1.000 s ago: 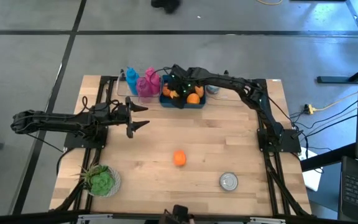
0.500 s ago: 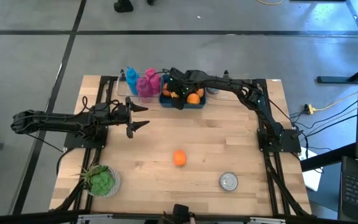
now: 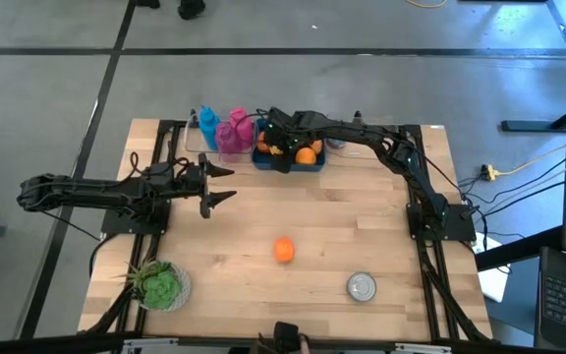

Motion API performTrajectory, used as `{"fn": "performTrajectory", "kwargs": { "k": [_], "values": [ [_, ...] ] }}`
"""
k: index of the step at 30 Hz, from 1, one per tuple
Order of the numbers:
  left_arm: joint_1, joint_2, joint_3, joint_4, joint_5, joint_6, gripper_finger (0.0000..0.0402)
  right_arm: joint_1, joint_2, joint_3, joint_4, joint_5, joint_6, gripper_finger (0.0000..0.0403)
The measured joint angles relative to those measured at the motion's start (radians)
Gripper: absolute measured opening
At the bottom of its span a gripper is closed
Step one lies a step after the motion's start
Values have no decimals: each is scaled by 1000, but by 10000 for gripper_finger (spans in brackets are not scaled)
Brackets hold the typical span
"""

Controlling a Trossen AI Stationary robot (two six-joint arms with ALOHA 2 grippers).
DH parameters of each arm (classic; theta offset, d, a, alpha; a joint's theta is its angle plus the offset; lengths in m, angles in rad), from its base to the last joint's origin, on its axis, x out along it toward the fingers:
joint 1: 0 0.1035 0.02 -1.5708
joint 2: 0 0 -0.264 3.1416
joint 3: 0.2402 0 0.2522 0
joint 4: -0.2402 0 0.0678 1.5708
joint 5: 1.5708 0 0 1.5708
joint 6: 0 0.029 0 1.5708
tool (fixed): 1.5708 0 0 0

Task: Pick & Place Food Item
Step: Put the mango into the blue bin, then stack the blue can on top of the yellow blue can in the right transparent bin

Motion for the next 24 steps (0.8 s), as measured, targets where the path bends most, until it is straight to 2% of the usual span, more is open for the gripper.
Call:
{"fn": "performTrajectory", "kwargs": {
  "k": [13,24],
  "values": [
    [0,0,0,0,1,0,292,0,0,0,0,0,2,336],
    [0,0,0,0,1,-13,292,-3,-1,0,6,-1,-14,331]
  ]
}}
